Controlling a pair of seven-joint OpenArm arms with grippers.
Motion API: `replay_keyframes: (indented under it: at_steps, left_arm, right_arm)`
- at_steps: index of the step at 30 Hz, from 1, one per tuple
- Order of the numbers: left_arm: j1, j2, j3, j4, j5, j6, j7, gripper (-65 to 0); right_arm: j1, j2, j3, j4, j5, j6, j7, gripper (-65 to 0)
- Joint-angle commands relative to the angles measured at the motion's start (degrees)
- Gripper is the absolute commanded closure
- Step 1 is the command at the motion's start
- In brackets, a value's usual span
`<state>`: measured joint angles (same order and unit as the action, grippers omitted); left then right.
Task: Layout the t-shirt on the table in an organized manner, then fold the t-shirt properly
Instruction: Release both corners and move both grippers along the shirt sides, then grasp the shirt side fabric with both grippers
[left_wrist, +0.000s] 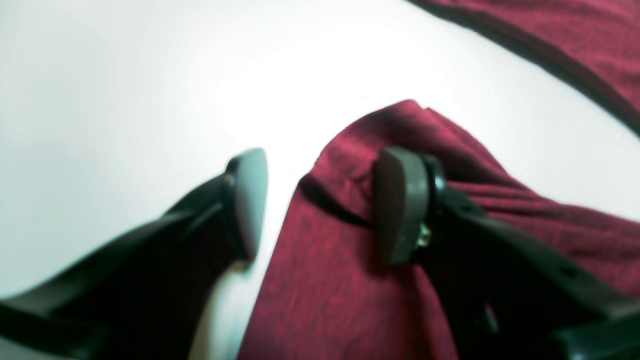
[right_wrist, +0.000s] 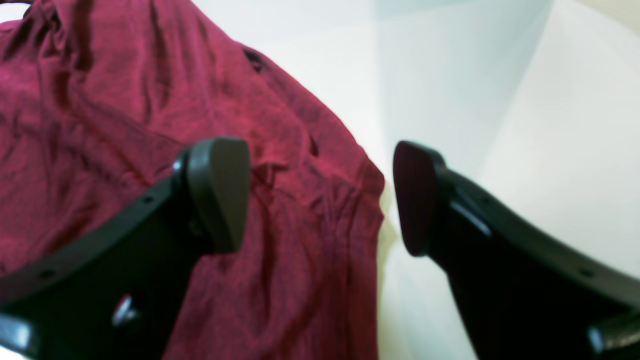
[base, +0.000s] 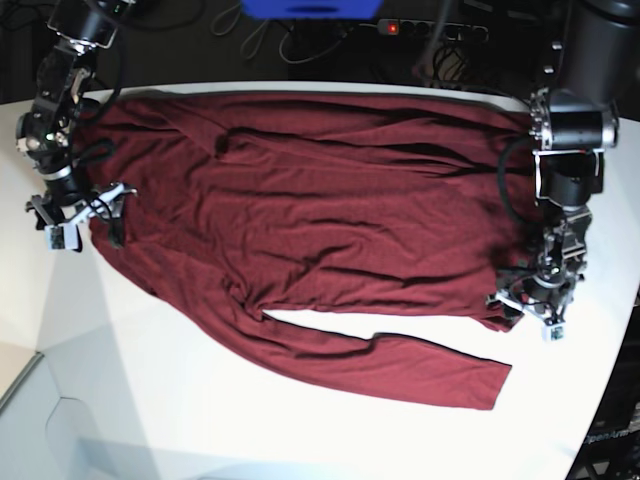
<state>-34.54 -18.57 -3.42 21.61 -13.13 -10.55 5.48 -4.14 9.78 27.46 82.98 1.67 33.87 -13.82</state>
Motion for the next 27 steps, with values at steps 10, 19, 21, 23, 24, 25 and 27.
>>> replay_keyframes:
  at_steps: [10,19,21,23,24,25,27]
  left_arm:
    - [-1.3,-0.5,2.3,0.2,-0.2,-0.4,-1.4,-32.5]
    - [-1.3,-0.6,1.9,1.0,-0.7,-0.4,-1.4,-1.2]
    - [-1.3,-0.6,1.8,1.1,-1.2,-0.4,-1.4,0.0]
    - [-1.3,-1.0,1.8,1.1,-3.2,-0.4,-1.3,-0.1]
    - [-1.3,-1.1,1.8,1.1,-4.1,-0.4,-1.3,-0.1]
    - [-1.3,-1.2,1.9,1.1,-5.1,-0.4,-1.3,-0.1]
    - [-1.3,-1.6,1.9,1.1,-6.8,-0.4,-1.3,-0.1]
  right_arm:
    - [0.7,0.8,-0.1,1.1,0.5,0.3,1.6,-44.5]
    - [3.5,1.3,-5.3,1.1,0.5,0.5,1.7,-44.8]
    - [4.9,1.3,-8.3,0.8,0.4,0.6,1.6,-44.8]
    - [6.6,1.8,-10.9,-0.2,0.4,0.6,1.6,-44.8]
    - [7.6,1.9,-12.0,-1.3,0.4,0.6,1.6,-44.8]
    - [9.1,2.0,-13.0,-2.6,0.3,0.6,1.6,-44.8]
    - [12.3,2.0,-14.0,-6.3,0.3,0.6,1.5,-44.8]
